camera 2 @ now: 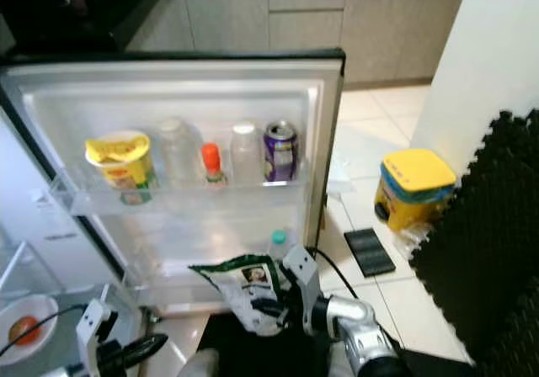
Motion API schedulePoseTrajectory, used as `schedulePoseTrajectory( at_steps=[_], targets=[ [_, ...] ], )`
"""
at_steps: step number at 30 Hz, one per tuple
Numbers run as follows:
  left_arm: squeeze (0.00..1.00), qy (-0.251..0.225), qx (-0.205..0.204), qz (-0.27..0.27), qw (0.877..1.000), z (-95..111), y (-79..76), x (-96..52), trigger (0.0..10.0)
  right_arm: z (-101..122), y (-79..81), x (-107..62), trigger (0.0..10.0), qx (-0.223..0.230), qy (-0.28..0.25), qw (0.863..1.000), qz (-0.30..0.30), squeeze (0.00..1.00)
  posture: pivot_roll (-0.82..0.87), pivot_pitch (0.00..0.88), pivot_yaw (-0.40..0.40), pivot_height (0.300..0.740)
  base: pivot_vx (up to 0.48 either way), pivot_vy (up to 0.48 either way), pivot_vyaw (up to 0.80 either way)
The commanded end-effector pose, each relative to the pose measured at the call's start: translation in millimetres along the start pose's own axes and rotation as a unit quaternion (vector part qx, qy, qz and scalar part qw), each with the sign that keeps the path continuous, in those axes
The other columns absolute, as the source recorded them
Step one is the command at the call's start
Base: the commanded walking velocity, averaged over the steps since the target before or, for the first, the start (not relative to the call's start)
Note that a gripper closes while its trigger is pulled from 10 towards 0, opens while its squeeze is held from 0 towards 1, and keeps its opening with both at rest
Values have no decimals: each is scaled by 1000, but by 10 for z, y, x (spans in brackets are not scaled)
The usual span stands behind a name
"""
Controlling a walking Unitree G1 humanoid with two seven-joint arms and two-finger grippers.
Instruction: Restocking fridge
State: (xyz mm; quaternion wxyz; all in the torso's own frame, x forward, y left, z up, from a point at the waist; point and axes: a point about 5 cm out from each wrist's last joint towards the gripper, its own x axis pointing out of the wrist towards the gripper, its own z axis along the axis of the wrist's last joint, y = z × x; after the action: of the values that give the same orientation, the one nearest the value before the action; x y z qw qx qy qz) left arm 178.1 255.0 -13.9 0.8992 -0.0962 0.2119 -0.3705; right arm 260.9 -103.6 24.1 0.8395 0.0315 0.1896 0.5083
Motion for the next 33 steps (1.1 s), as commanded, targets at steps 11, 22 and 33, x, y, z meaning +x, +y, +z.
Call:
schedulePoseTrajectory(
  at_steps=[11,22,33],
  targets=[
    [0,-8,14,-22,1000,105,9,28,10000,159,-26,24,10000,-19,-20,1000,-4,0,59,0,-13,547,0,0,0],
    [0,-18,23,-33,999,184,11,65,10000,253,8,48,10000,-27,-33,999,13,0,62,0,-9,517,0,0,0],
    [0,-35,29,-58,997,276,-23,119,10000,433,58,148,10000,-38,-58,997,36,0,64,0,-8,482,0,0,0]
  ],
)
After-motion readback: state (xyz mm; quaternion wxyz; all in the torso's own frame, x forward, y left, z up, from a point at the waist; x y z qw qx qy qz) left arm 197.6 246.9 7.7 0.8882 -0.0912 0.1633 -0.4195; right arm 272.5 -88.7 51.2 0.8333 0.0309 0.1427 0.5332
